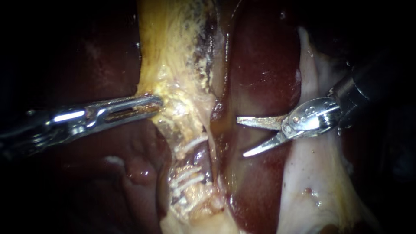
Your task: Go back from the cut left tube
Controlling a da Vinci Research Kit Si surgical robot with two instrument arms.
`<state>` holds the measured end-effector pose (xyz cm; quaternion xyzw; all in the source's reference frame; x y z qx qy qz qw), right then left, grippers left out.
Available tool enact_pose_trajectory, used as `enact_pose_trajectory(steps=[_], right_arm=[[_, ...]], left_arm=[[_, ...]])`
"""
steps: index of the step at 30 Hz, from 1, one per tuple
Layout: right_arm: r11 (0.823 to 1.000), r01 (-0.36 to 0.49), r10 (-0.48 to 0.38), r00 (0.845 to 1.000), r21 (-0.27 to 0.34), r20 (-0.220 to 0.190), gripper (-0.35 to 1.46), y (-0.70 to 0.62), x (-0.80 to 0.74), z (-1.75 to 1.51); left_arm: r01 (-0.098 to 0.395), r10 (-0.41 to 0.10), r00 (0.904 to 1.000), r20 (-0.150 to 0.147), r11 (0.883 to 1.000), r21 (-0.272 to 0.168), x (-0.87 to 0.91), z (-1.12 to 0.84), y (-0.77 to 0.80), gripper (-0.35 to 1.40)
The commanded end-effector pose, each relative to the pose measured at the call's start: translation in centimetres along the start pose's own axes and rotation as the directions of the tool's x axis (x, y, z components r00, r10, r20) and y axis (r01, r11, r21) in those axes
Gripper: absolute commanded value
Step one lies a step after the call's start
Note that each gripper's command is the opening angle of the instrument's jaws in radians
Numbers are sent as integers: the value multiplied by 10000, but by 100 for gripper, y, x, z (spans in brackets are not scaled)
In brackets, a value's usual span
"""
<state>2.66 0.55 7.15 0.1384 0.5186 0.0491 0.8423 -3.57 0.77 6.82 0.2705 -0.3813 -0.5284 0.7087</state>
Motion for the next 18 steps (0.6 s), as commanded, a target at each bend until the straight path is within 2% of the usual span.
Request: enact_pose_trajectory(steps=[1, 6, 18], right_arm=[[10000, -5, 5, 10000, -8, -2, 143, 1, 0, -1], [10000, -13, 13, 10000, -41, 10, 143, 1, 1, -1], [10000, -30, 30, 10000, -33, 9, 143, 3, 1, -5]], left_arm=[[20, -20, 10000, 19, 10000, 27, 0, 2, -2, -35], [16, -15, 10000, -28, 9999, 106, 2, 12, -5, -35], [15, -14, 10000, -35, 9999, 114, 2, 10, -5, -35]])
